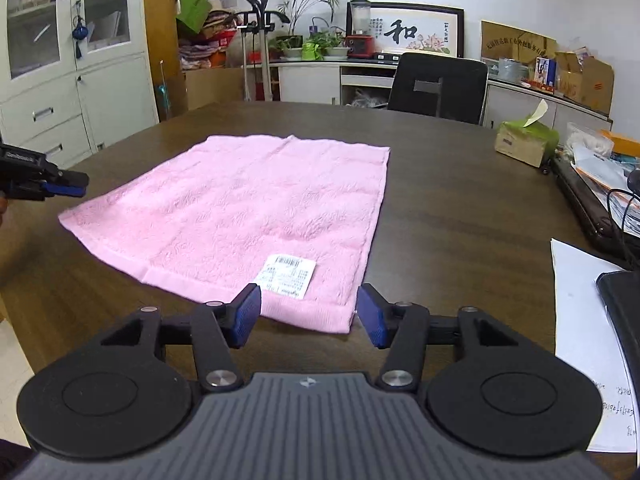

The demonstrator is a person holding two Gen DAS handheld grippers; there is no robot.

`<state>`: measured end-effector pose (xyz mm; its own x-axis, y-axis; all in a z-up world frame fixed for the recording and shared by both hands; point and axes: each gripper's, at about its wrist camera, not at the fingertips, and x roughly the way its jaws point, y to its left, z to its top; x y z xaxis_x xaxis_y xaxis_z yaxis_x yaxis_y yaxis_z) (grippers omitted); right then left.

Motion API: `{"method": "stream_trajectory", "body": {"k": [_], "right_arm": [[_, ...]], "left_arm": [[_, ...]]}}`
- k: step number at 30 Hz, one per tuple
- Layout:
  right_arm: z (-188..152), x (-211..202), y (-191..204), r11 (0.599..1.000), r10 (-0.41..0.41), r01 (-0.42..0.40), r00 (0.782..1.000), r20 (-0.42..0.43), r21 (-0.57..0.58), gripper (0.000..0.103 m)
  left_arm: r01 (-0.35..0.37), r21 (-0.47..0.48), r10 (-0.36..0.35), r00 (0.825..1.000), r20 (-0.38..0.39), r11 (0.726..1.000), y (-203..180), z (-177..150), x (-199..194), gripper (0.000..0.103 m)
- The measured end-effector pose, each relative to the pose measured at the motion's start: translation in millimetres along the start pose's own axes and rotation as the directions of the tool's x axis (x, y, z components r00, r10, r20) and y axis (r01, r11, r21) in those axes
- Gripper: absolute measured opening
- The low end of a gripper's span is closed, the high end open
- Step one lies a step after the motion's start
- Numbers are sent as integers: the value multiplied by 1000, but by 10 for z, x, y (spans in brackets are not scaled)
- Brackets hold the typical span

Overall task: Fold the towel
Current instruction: 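Lay the pink towel flat on the table and open both tools, then close the right tool on the labelled towel edge while the left tool grips a corner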

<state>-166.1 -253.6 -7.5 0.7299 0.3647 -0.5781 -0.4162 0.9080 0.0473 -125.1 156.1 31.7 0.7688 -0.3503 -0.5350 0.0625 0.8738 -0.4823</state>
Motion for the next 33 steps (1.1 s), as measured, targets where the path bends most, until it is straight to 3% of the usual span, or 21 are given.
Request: {"method": "stream_trajectory", "body": {"k": [5, 9, 13, 18, 26, 33], "right_arm": [[-51, 116, -43, 1000, 8, -7, 1000, -28, 23, 56], [-63, 174, -56, 1000, 11, -10, 999, -38, 25, 57], [-47, 207, -57, 999, 17, -16, 999, -34, 33, 61], [-42, 216, -23, 1000, 6, -5, 999, -39, 15, 60], [-42, 220, 27, 1000, -10, 9, 999, -45, -6, 60], [-46, 214, 37, 1000, -16, 16, 999, -43, -1, 55]], "left_arm": [[24, 140, -24, 1000, -7, 990, -251, -168, 7, 41], [-18, 242, 10, 999, 33, 970, -423, -246, -19, 63], [-76, 326, 53, 996, 77, 942, -520, -291, -33, 63], [-97, 368, 82, 995, 55, 925, -554, -385, 45, 63], [-82, 332, 85, 996, 4, 940, -553, -438, 160, 59], [-97, 275, 110, 993, -34, 957, -491, -418, 180, 39]]}}
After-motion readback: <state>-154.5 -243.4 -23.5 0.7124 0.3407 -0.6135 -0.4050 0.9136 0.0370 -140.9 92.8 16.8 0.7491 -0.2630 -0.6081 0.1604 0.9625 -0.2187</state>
